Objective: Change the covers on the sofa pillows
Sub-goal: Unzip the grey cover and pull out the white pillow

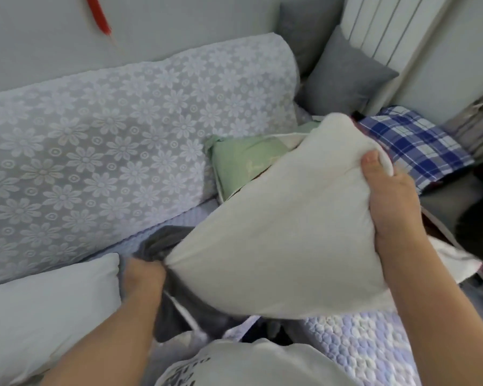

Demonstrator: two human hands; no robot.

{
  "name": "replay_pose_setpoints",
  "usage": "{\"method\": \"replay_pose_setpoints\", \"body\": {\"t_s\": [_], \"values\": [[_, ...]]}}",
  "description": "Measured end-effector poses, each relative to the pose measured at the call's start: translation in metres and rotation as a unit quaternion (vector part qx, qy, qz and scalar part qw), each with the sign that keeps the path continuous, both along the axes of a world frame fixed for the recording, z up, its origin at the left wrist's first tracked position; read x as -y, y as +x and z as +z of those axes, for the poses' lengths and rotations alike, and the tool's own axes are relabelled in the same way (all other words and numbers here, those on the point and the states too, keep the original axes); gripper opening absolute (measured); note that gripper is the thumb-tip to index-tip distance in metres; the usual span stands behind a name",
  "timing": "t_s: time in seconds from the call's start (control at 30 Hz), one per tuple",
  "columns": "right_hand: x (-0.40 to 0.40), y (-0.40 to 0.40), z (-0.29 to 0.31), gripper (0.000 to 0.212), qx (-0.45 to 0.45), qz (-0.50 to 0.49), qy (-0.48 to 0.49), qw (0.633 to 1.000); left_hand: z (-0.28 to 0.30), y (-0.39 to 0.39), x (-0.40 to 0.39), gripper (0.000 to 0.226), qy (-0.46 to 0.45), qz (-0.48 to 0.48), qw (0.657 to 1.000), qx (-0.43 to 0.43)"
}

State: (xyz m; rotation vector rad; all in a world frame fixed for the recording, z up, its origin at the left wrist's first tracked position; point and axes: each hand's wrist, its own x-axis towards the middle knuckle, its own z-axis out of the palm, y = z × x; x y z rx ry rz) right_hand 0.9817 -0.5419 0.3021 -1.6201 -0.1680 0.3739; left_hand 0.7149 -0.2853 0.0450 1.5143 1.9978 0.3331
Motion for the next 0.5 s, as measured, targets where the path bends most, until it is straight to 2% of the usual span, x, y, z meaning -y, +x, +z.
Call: {"method": "replay_pose_setpoints", "body": {"t_s": [0.1,0.13,0.17,0.2,0.27,0.3,0.33,0.4,0.47,0.5], "values": [[0.031,0.026,-0.034,0.048,-0.106,-0.080,-0.019,0.991,0.001,-0.006,-0.038,0.048,0.053,0.210,0.975,0.055],[0.041,0.029,-0.042,0.047,-0.136,-0.110,-0.006,0.985,0.002,-0.010,-0.052,0.047,0.060,0.251,0.964,0.071],[0.052,0.034,-0.050,0.043,-0.157,-0.135,-0.002,0.978,-0.001,-0.018,-0.069,0.048,0.062,0.269,0.960,0.045],[0.061,0.039,-0.056,0.044,-0.167,-0.155,0.011,0.974,-0.004,-0.028,-0.081,0.050,0.053,0.262,0.963,-0.037],[0.078,0.051,-0.066,0.054,-0.161,-0.187,0.045,0.968,0.000,-0.045,-0.085,0.049,0.048,0.252,0.960,-0.112],[0.083,0.058,-0.069,0.057,-0.164,-0.198,0.058,0.965,0.007,-0.046,-0.075,0.045,0.062,0.252,0.961,-0.091],[0.086,0.065,-0.074,0.055,-0.172,-0.204,0.069,0.961,0.015,-0.044,-0.060,0.043,0.072,0.213,0.970,-0.093],[0.084,0.077,-0.085,0.049,-0.194,-0.227,0.069,0.952,0.027,-0.026,-0.028,0.039,0.070,0.092,0.991,-0.073],[0.080,0.092,-0.104,0.040,-0.208,-0.269,0.030,0.940,0.030,-0.006,-0.004,0.033,0.068,-0.011,0.997,-0.046],[0.079,0.101,-0.117,0.043,-0.212,-0.287,0.004,0.934,0.030,0.004,0.004,0.031,0.071,-0.055,0.995,-0.036]]}}
